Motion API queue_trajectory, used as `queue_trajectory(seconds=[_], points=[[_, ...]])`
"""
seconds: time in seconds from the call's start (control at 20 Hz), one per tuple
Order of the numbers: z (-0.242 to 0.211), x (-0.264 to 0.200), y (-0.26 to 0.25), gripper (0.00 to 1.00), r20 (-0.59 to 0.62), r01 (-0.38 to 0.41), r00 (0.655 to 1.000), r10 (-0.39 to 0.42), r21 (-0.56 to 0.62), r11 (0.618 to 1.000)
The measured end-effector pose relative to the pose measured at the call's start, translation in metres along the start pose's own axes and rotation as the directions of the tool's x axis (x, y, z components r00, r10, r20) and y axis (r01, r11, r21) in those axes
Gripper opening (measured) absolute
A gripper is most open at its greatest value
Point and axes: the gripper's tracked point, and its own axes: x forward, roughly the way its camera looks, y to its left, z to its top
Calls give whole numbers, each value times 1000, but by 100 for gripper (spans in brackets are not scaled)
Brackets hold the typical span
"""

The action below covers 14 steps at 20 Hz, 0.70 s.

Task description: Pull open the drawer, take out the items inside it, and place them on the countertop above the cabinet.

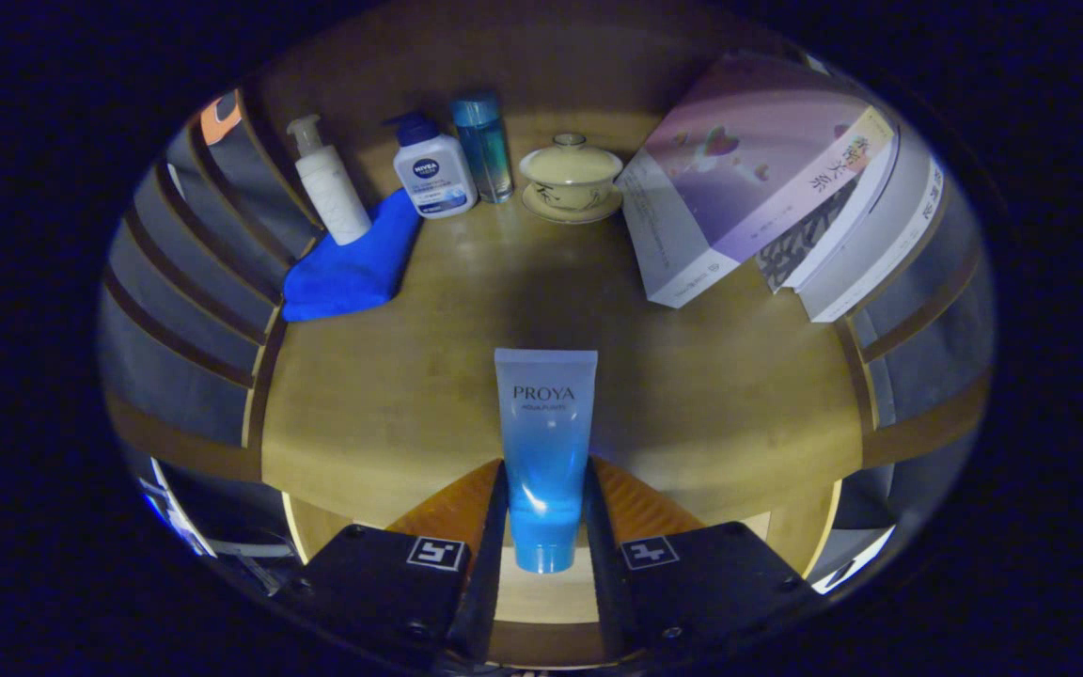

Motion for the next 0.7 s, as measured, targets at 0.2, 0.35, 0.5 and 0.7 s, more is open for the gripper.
queue_trajectory(seconds=[0.2, 0.35, 0.5, 0.7], points=[[2, 10, -2, 47, -4, 0, 1000, 0, 3, 1000], [2, 17, -3, 47, -6, 6, 1000, -6, 5, 1000], [2, 17, -4, 46, 9, 22, 1000, -21, -30, 999], [3, 17, -3, 52, 42, 41, 998, -39, -39, 998]])
